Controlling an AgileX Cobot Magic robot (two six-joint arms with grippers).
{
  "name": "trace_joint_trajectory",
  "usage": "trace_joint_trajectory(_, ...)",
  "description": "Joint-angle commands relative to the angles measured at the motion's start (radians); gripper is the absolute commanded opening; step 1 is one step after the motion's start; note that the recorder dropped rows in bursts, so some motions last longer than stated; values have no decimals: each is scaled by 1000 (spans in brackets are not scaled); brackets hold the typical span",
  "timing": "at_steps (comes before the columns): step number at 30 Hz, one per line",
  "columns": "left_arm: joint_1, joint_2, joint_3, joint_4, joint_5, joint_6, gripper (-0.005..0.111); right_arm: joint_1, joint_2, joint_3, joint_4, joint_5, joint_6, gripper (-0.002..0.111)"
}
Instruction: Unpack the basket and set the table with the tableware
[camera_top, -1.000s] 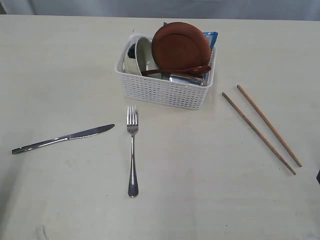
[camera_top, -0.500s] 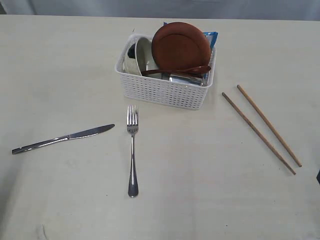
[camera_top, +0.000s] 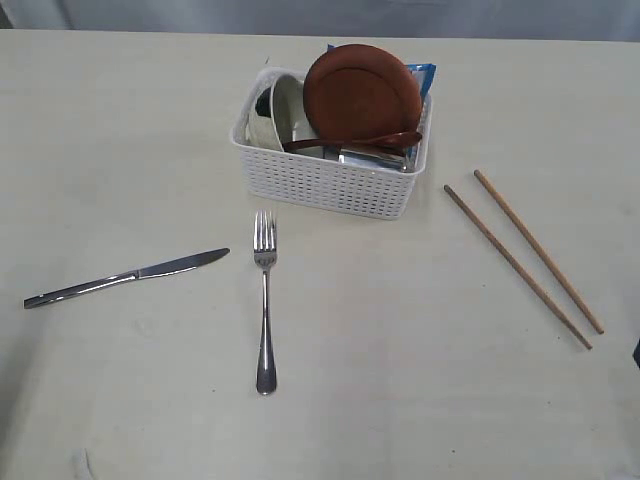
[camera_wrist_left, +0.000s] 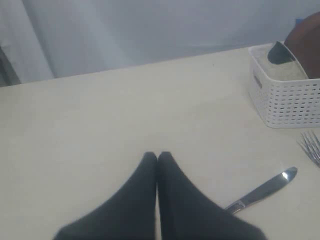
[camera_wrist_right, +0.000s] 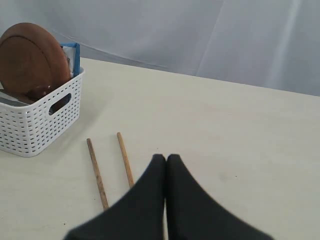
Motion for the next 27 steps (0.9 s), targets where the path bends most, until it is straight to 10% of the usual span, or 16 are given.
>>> trace_joint_trajectory(1,2,-3,2,4,-9,0,0,-8,-6,3,-6,4,3,-1)
trace_joint_trajectory(10,2,-3,2,-362,-321,-176,0,-8,-6,3,-6,4,3,-1)
trace_joint_trajectory(18,2,-3,2,-383,-636,-410,0,-8,-6,3,-6,6,3,-1)
trace_joint_trajectory(22,2,38,-131,-372,-262,-369,0,-8,-6,3,-6,6,3,-1)
trace_joint_trajectory(27,2,501,-438,-346,221,21,0,-8,-6,3,-6,6,3,-1)
